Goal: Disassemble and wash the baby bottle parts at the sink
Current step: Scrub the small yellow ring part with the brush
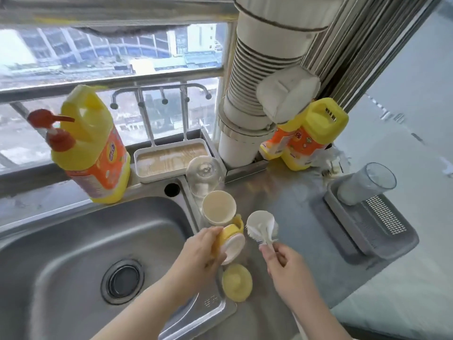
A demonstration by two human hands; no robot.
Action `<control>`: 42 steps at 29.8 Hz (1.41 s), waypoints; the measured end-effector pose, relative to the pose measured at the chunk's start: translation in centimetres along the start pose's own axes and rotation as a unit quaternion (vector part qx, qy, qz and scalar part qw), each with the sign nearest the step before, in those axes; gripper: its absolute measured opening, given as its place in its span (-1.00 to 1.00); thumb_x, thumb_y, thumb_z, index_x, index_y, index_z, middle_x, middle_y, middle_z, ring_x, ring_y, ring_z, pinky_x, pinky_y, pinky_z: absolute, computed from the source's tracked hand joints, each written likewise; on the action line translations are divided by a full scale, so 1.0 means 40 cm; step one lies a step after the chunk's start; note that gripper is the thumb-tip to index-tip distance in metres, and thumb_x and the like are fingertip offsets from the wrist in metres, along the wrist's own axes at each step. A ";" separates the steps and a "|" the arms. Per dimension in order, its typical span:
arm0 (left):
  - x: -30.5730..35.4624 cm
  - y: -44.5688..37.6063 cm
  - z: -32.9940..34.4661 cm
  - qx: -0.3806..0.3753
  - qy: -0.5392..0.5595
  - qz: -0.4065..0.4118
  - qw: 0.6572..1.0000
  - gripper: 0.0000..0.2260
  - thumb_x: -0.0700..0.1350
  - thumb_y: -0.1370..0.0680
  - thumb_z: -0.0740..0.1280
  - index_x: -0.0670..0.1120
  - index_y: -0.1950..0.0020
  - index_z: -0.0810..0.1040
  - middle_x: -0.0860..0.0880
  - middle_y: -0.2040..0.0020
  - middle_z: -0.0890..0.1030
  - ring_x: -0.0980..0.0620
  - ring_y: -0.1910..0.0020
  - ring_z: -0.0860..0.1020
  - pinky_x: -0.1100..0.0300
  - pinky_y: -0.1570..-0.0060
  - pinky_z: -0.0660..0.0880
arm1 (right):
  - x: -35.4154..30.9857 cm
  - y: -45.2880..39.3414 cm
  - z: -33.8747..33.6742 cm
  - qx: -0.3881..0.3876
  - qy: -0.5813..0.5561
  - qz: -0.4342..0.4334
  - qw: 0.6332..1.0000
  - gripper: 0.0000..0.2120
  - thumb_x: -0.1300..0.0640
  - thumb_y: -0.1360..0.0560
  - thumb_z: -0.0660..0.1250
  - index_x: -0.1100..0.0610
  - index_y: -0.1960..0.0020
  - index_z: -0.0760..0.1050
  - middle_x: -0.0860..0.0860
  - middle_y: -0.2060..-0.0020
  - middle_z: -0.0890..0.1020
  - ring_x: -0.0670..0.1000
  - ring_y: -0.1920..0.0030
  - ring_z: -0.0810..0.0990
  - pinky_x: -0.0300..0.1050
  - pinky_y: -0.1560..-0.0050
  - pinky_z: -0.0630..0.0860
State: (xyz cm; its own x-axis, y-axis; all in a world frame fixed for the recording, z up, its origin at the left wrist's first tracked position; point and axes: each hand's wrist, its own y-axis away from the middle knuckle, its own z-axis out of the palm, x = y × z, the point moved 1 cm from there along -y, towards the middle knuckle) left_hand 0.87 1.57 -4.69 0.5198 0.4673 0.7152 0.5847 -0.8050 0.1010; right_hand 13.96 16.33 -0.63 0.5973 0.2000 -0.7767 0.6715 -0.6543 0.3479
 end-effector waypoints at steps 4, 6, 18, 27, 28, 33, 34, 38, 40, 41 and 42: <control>-0.007 -0.033 0.046 0.074 -0.042 0.012 0.996 -0.60 0.09 -0.49 0.16 -0.01 -0.29 0.35 0.03 0.03 0.54 0.07 0.07 0.44 0.10 -0.12 0.38 | 0.034 -0.048 -0.022 -0.037 -0.003 0.009 0.999 -0.79 -0.04 -0.53 0.26 0.01 0.24 0.51 -0.08 0.52 0.42 -0.11 0.46 0.36 -0.27 0.38 0.34; -0.012 -0.042 0.052 0.102 -0.060 -0.001 0.993 -0.62 0.10 -0.53 0.13 0.01 -0.31 0.31 0.01 0.01 0.57 0.08 0.05 0.41 0.14 -0.15 0.33 | 0.047 -0.062 -0.021 -0.059 0.001 0.016 0.998 -0.80 -0.05 -0.52 0.27 0.03 0.22 0.52 -0.08 0.52 0.43 -0.11 0.46 0.36 -0.20 0.35 0.35; 0.026 0.072 0.101 0.169 0.070 -0.193 0.964 -0.79 -0.20 -0.46 0.35 0.09 0.10 0.40 0.18 0.12 0.42 0.18 0.13 0.42 0.45 0.16 0.33 | 0.045 -0.021 0.025 -0.212 0.068 -0.017 0.975 -0.80 0.11 -0.30 0.47 -0.14 0.22 0.50 -0.23 0.50 0.50 -0.18 0.44 0.43 -0.41 0.34 0.38; 0.018 0.113 0.102 0.050 0.159 -0.318 0.933 -0.90 -0.16 -0.49 0.29 0.04 0.15 0.52 0.05 0.21 0.60 0.17 0.33 0.48 0.36 0.28 0.42 | 0.059 0.006 0.120 -0.131 0.153 -0.088 0.976 -0.89 0.03 -0.44 0.29 0.00 0.05 0.46 -0.06 0.37 0.45 -0.01 0.28 0.37 -0.12 0.22 0.37; 0.016 0.119 0.104 0.041 0.173 -0.331 0.927 -0.91 -0.15 -0.49 0.30 0.04 0.15 0.53 0.04 0.23 0.61 0.15 0.33 0.49 0.30 0.24 0.44 | 0.056 0.013 0.119 -0.126 0.142 -0.088 0.978 -0.90 0.03 -0.43 0.30 0.00 0.07 0.47 -0.05 0.41 0.43 -0.02 0.29 0.36 -0.13 0.22 0.37; 0.032 0.128 0.086 -0.011 0.330 -0.361 0.872 -0.80 0.02 -0.56 0.28 -0.05 0.15 0.61 0.00 0.24 0.66 0.07 0.23 0.60 0.13 0.09 0.56 | 0.004 0.064 0.117 -0.100 0.082 -0.094 0.987 -0.78 -0.11 -0.30 0.29 -0.18 0.08 0.36 -0.24 0.48 0.49 -0.15 0.39 0.42 -0.41 0.32 0.35; 0.042 0.127 0.072 -0.014 0.403 -0.360 0.842 -0.78 -0.04 -0.57 0.28 -0.10 0.18 0.63 -0.07 0.25 0.65 0.04 0.26 0.60 0.15 0.15 0.58 | -0.015 0.076 0.119 -0.099 0.078 -0.107 0.986 -0.77 -0.06 -0.30 0.31 -0.17 0.07 0.36 -0.29 0.48 0.48 -0.17 0.41 0.43 -0.43 0.33 0.34; 0.079 0.129 -0.061 0.012 0.612 -0.269 0.744 -0.85 -0.24 -0.21 0.53 -0.26 0.34 0.61 -0.22 0.33 0.50 -0.02 0.40 0.48 0.23 0.40 0.44 | -0.140 0.112 0.121 -0.124 0.075 -0.191 0.971 -0.63 0.14 -0.37 0.37 -0.30 0.10 0.32 -0.42 0.44 0.47 -0.28 0.36 0.45 -0.47 0.28 0.33; 0.081 0.136 -0.150 0.029 0.652 -0.219 0.725 -0.69 -0.32 -0.15 0.51 -0.37 0.16 0.59 -0.32 0.21 0.55 -0.14 0.31 0.57 0.13 0.34 0.54 | -0.220 0.122 0.109 -0.134 0.082 -0.220 0.963 -0.69 0.12 -0.39 0.40 -0.27 0.11 0.39 -0.43 0.42 0.49 -0.30 0.30 0.48 -0.46 0.23 0.36; 0.082 0.140 -0.206 0.052 0.654 -0.199 0.728 -0.61 -0.37 -0.14 0.47 -0.40 0.06 0.56 -0.35 0.17 0.58 -0.17 0.27 0.60 0.10 0.31 0.56 | -0.264 0.126 0.101 -0.127 0.076 -0.219 0.964 -0.82 0.07 -0.40 0.41 -0.18 0.13 0.47 -0.39 0.40 0.52 -0.28 0.27 0.49 -0.45 0.20 0.39; 0.087 0.142 -0.257 0.077 0.655 -0.178 0.730 -0.52 -0.38 -0.12 0.48 -0.40 -0.02 0.53 -0.36 0.13 0.59 -0.19 0.22 0.60 0.08 0.27 0.55 | -0.299 0.127 0.088 -0.111 0.062 -0.205 0.970 -0.94 0.01 -0.42 0.40 -0.13 0.16 0.53 -0.33 0.38 0.56 -0.26 0.26 0.50 -0.43 0.16 0.42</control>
State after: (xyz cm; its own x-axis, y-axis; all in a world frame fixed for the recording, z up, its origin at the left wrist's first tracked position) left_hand -0.39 -5.12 5.48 -0.6655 -0.1955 0.7204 0.6534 -0.6191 0.4356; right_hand 8.66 8.05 8.57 0.2984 0.5060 -0.8093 0.9336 -0.3312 0.1372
